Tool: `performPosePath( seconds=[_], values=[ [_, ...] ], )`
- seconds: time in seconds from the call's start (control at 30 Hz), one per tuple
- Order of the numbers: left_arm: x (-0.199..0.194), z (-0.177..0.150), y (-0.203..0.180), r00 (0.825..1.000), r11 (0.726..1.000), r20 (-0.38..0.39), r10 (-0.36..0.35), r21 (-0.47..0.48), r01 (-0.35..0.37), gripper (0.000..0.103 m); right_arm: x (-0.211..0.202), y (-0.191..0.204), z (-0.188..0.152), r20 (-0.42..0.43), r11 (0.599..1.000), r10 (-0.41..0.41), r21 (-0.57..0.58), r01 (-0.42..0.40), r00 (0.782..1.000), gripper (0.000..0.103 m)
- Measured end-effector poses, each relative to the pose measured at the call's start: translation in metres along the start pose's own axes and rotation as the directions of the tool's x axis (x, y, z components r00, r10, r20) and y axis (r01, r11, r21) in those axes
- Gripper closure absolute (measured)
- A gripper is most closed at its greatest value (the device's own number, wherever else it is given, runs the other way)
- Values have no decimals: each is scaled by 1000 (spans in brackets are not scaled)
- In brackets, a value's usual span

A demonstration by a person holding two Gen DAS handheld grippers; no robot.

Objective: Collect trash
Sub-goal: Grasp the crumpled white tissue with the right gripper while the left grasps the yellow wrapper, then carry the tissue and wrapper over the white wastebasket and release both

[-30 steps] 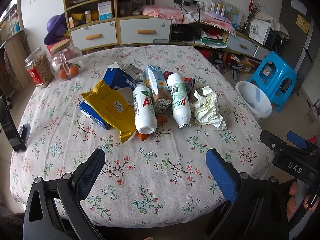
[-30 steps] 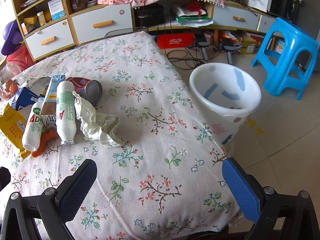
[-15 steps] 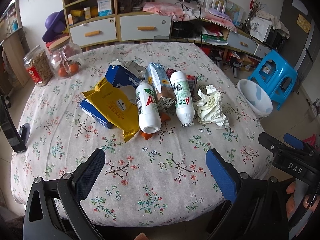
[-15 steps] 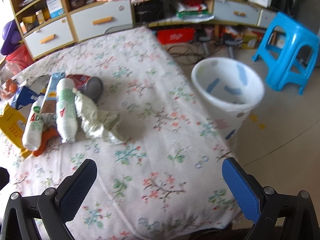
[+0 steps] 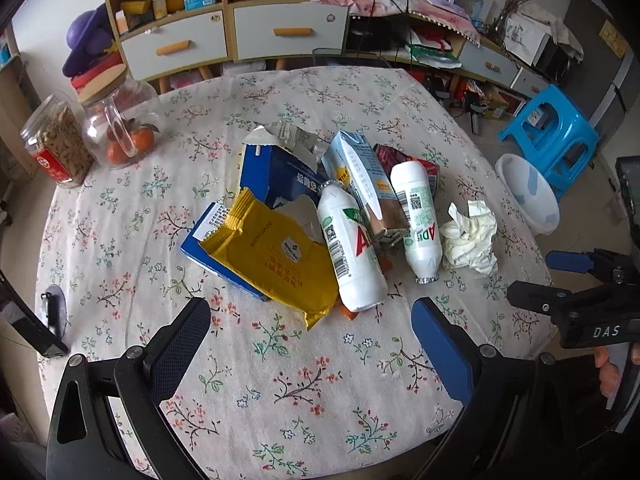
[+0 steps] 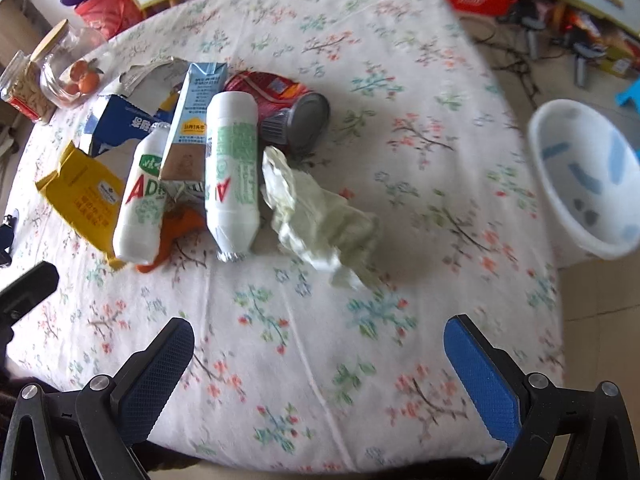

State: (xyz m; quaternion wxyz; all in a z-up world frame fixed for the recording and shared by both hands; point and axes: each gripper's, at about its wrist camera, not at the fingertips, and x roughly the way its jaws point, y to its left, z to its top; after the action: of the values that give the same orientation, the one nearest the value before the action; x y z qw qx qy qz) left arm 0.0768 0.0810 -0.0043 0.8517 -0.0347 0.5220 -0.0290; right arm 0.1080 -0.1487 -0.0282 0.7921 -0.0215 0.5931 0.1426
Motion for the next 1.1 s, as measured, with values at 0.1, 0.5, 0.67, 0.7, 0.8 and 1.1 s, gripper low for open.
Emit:
performPosePath(
  seconds=[0.1, 0.5, 0.67, 0.7, 0.8, 1.1],
  values=[
    [11, 12, 16, 998, 997, -21, -56, -49, 55, 2, 14, 3, 14, -35, 999, 36, -20, -37, 999, 3],
    [48, 35, 61, 985, 956, -37, -166, -251, 151, 34, 77, -24, 48, -129, 979, 164, 139, -146, 978, 28],
    [48, 38, 58, 983, 954, -38, -179, -250, 164, 69, 79, -29, 60, -127, 970, 195, 169, -172, 973, 38],
    [48, 38, 58, 983, 954, -40, -181, -249, 166, 75, 78, -29, 61, -126, 970, 195, 169, -172, 973, 41],
    [45, 35, 55, 983, 955, -36, -179, -246, 165, 89, 74, -31, 62, -121, 970, 203, 164, -182, 972, 48],
    [4, 28, 51, 983, 958, 80, -167, -223, 181, 100, 46, -53, 54, -45, 966, 208, 168, -198, 977, 56]
  ],
)
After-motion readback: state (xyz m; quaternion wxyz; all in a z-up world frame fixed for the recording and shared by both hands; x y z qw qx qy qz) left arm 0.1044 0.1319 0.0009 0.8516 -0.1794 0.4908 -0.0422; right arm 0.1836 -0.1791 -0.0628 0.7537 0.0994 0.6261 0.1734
